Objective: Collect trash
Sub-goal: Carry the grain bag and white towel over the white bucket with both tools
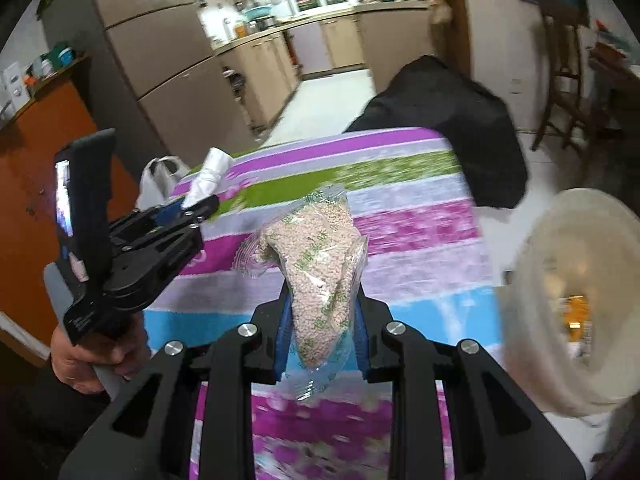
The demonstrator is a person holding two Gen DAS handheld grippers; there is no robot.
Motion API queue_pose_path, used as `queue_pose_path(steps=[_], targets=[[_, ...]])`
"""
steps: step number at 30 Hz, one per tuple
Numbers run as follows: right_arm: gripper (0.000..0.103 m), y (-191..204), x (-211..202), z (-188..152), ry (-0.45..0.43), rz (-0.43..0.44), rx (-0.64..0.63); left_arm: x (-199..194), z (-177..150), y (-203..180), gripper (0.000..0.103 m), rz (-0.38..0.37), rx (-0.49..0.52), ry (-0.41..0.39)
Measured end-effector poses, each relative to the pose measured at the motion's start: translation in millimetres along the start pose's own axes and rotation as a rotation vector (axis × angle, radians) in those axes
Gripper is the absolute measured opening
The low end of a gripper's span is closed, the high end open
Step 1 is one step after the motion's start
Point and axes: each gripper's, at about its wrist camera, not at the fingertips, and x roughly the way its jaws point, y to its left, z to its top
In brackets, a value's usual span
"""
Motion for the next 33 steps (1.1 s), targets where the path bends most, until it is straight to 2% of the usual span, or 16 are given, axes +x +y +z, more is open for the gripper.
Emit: queue_pose_path(steps=[9,14,15,18,23,26,29,32,33], targets=[[0.025,-73,-64,18,-0.034,-0.154,0.096,-33,51,-108,0.023,-0.156,0.162,-0.1],[0.025,-122,-90,28,-0.009,-0.273,0.166,-43,78,-179,0.023,-0.28,0.295,-0.108],[0.025,-135,-94,30,0.0,-0.3,0.186,-45,85,-198,0.023,-0.328,0.342,-0.1],[0.025,-174,-103,34,0.047,-0.367,0.254,-43,103,-241,0.023,-0.46,0.437,-0.053],[0.025,-224,-103,32,0.13,-0.435,0.335,-23,122,-303,0.023,-0.683,0.579,0.08],[0.025,-242,-99,30,0.171,-0.451,0.363,-4,125,-326,0.023,-0.754,0.634,0.144],[0.025,-255,-93,23,0.204,-0.452,0.39,8,124,-350,0.023,-0.788,0.681,0.184],[0.025,-265,-84,19,0.23,-0.442,0.408,28,125,-369,0.023,-0.852,0.704,0.271],[0.025,-267,-83,17,0.237,-0.438,0.409,32,123,-369,0.023,-0.853,0.712,0.278]])
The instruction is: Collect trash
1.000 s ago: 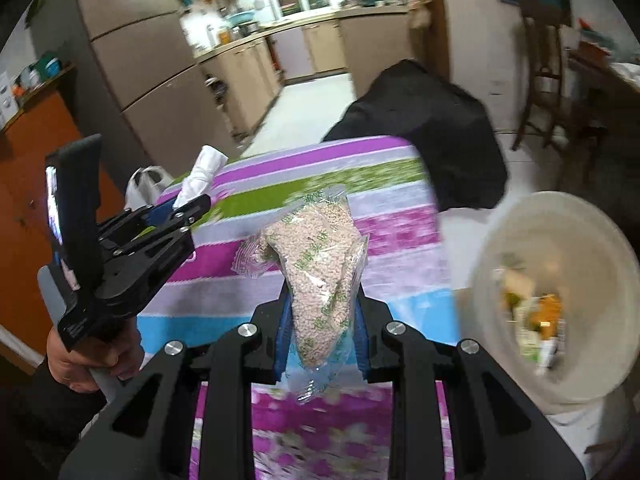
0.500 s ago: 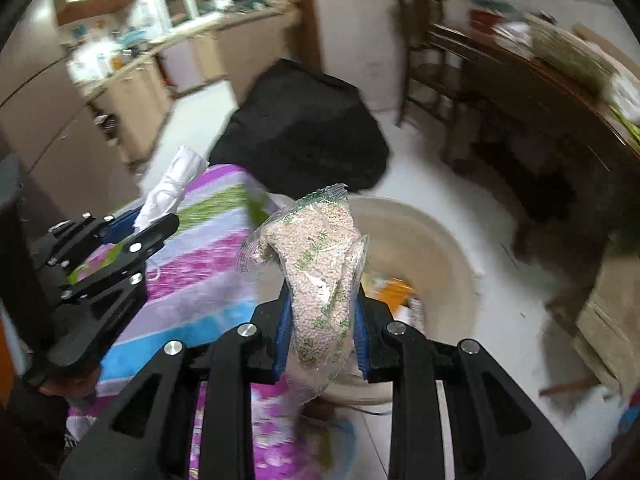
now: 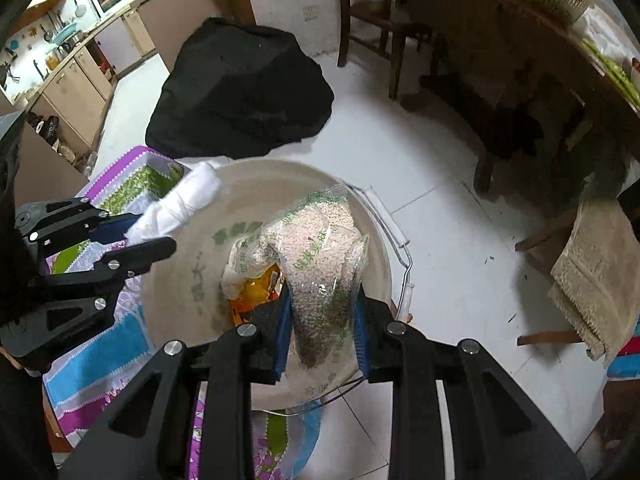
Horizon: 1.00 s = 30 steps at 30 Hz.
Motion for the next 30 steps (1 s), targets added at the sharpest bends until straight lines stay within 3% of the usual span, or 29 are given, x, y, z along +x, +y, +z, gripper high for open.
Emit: queue_pose_path(steps=[9,10,11,12,14,30], targets=[[0.027,5,12,7,0.006,0.019,-0.021,31,-17,14,0.024,0.054,-0.013,0.033],[0.035,5,12,9,-0.01,0.014,-0.022,30,-19,14,0.024,0.066,-0.008,0.024],[0.041,3,11,10,-0.023,0.013,-0.019,24,-22,17,0.033,0.088,-0.004,0.011],[0.052,2,10,11,-0.04,0.015,-0.005,23,-23,17,0.052,0.121,-0.001,-0.005],[0.052,1,7,13,-0.058,0.022,0.004,19,-25,17,0.065,0.142,0.001,-0.044],[0.052,11,9,-11,-0.053,-0.004,-0.04,7,-52,-13,0.065,0.141,0.013,-0.102]])
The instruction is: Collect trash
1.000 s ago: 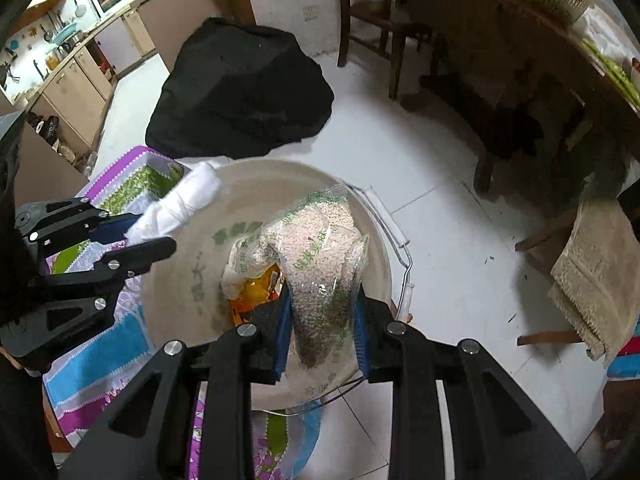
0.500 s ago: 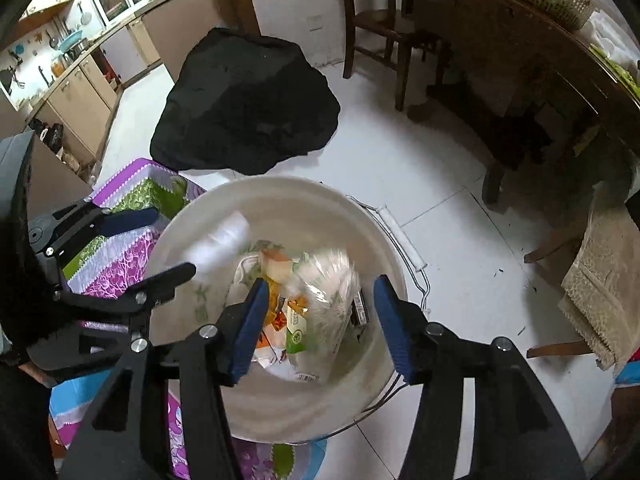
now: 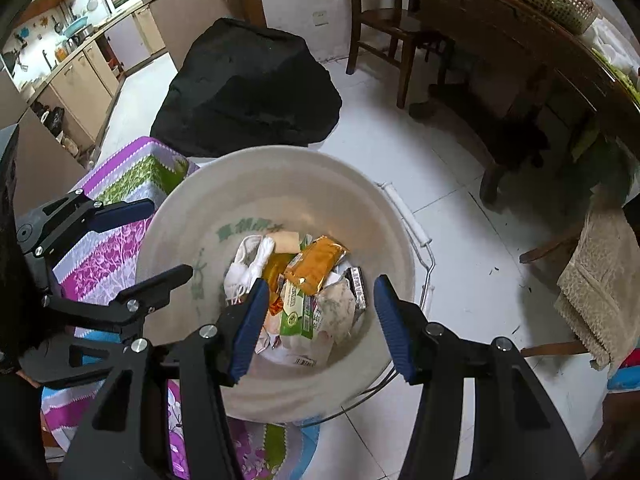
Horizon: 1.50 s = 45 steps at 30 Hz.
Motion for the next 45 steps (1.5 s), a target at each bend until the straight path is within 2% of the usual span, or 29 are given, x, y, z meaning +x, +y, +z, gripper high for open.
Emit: queue_pose_path(steps=[3,5,7,8,10,12,14,16,19,21,25,31,34,41,45], targets=[[0.052,3,-7,-12,-0.048,0.018,0.013,-10,-13,-8,0.065,0.024,-0.018,-0.033],[0.059,4,-20,-26,-0.143,-0.002,0.032,-22,-26,-17,0.065,0.05,-0.031,-0.081],[0.072,8,-36,-44,-0.261,-0.018,0.054,-34,-39,-27,0.066,0.076,-0.039,-0.126],[0.076,9,-43,-52,-0.306,-0.016,0.065,-42,-47,-34,0.069,0.098,-0.043,-0.158],[0.089,14,-61,-80,-0.415,-0.006,0.086,-59,-61,-46,0.078,0.151,-0.052,-0.228],[0.097,19,-78,-105,-0.498,-0.031,0.093,-82,-81,-59,0.097,0.211,-0.081,-0.332],[0.097,28,-96,-131,-0.585,-0.09,0.087,-107,-102,-69,0.098,0.249,-0.121,-0.428],[0.097,39,-117,-164,-0.69,-0.153,0.065,-128,-120,-78,0.098,0.245,-0.141,-0.484],[0.097,49,-136,-202,-0.775,-0.22,0.066,-157,-146,-94,0.098,0.232,-0.183,-0.523],[0.097,54,-144,-223,-0.803,-0.24,0.076,-173,-164,-106,0.098,0.254,-0.215,-0.553],[0.097,61,-153,-258,-0.781,-0.248,0.115,-203,-200,-139,0.098,0.384,-0.194,-0.58],[0.098,68,-158,-302,-0.773,-0.24,0.143,-243,-256,-178,0.098,0.463,-0.25,-0.664],[0.097,68,-162,-315,-0.751,-0.206,0.179,-255,-273,-190,0.098,0.459,-0.247,-0.676],[0.097,75,-175,-342,-0.729,-0.216,0.212,-268,-297,-211,0.098,0.413,-0.223,-0.617],[0.097,83,-173,-350,-0.717,-0.212,0.2,-266,-309,-222,0.098,0.411,-0.204,-0.587]])
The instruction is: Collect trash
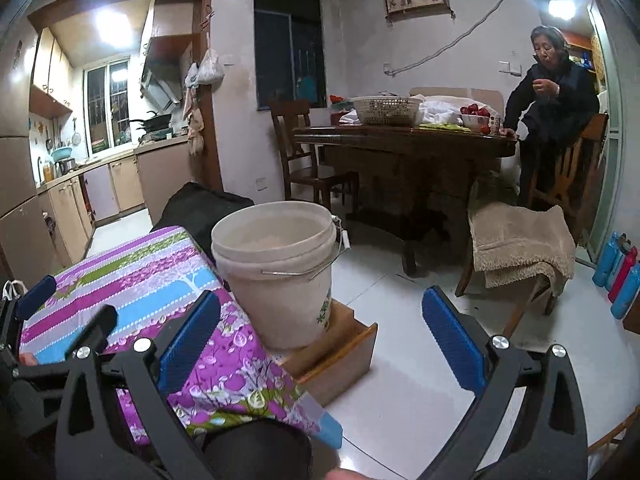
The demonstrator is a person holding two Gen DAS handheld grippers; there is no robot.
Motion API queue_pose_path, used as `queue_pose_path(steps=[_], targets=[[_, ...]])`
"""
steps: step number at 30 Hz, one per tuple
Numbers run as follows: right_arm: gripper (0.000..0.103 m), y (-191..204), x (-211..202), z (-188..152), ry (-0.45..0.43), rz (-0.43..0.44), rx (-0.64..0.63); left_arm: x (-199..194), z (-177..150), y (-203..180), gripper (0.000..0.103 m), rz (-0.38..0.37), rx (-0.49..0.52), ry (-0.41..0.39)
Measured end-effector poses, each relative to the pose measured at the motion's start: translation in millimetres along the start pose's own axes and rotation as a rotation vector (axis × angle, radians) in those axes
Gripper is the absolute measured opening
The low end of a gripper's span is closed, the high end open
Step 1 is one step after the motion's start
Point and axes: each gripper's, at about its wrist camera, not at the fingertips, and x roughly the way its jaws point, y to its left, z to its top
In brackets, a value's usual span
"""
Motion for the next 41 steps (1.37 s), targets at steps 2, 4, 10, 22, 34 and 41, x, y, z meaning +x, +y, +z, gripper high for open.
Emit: queue_pose_path(steps=[2,4,10,22,34,41], targets=[[0.097,4,-2,-2,-0.001,0.005,-0.018,0,-3,-3,0.098,-0.001,0.013,0.016],[0.097,8,-4,-4,0.0,0.004,-0.031,5,-2,-5,0.098,0.0,0.017,0.027],[0.097,7,-6,-3,-0.005,-0.003,-0.031,10,4,-4,0.098,-0.008,0.007,0.047],[0.097,0,3,-5,0.015,-0.042,-0.024,17,6,-2,0.098,0.012,-0.003,0.046],[0.098,3,8,-15,0.028,-0.071,-0.056,14,18,9,0.098,0.072,-0.041,0.05],[0.097,1,10,-16,0.037,-0.063,-0.048,16,20,12,0.098,0.089,-0.064,0.073]])
